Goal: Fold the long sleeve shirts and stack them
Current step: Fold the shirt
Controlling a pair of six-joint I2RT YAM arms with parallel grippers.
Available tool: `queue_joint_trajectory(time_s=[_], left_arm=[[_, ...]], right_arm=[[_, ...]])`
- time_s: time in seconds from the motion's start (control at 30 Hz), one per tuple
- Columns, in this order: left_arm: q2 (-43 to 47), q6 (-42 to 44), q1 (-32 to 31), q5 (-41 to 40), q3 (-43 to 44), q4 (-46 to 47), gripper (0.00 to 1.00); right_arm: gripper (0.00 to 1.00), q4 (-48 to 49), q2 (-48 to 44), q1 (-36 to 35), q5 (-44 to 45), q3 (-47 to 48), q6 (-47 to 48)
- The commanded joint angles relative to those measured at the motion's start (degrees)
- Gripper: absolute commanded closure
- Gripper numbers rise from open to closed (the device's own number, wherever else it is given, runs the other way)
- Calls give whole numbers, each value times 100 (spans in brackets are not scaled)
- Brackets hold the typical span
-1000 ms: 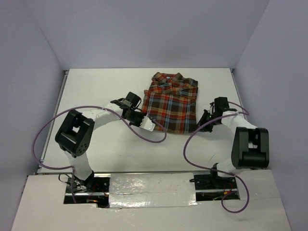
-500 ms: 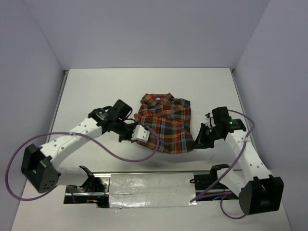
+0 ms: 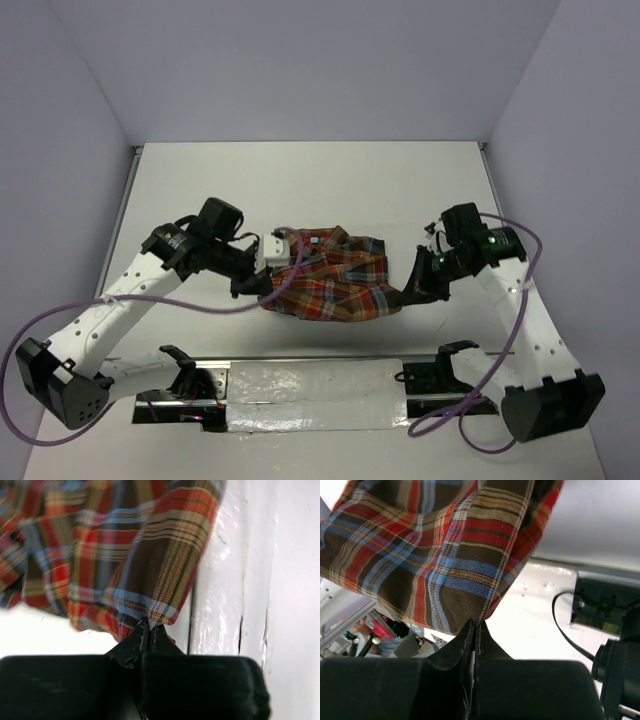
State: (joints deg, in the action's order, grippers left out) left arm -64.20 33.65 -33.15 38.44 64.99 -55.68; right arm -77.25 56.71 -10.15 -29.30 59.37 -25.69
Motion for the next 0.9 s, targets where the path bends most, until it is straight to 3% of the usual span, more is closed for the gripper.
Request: queue_joint_trajectory(time_s=[0.0,0.1,0.4,0.87], left_arm=[[-503,-1035,929,454,206,601,100],[-908,-1369,1468,560,452,883,100],[-2306,-1703,2101,366,980,1498,100],[-4099,-2126,2427,454,2166,2289,100]], right_arm=[[100,165,899,-31,12,653,257],[100,412,1771,57,3,1242,530],[100,694,4145,479,-94,3254,987],[100,343,6868,734,-375,6251,829]])
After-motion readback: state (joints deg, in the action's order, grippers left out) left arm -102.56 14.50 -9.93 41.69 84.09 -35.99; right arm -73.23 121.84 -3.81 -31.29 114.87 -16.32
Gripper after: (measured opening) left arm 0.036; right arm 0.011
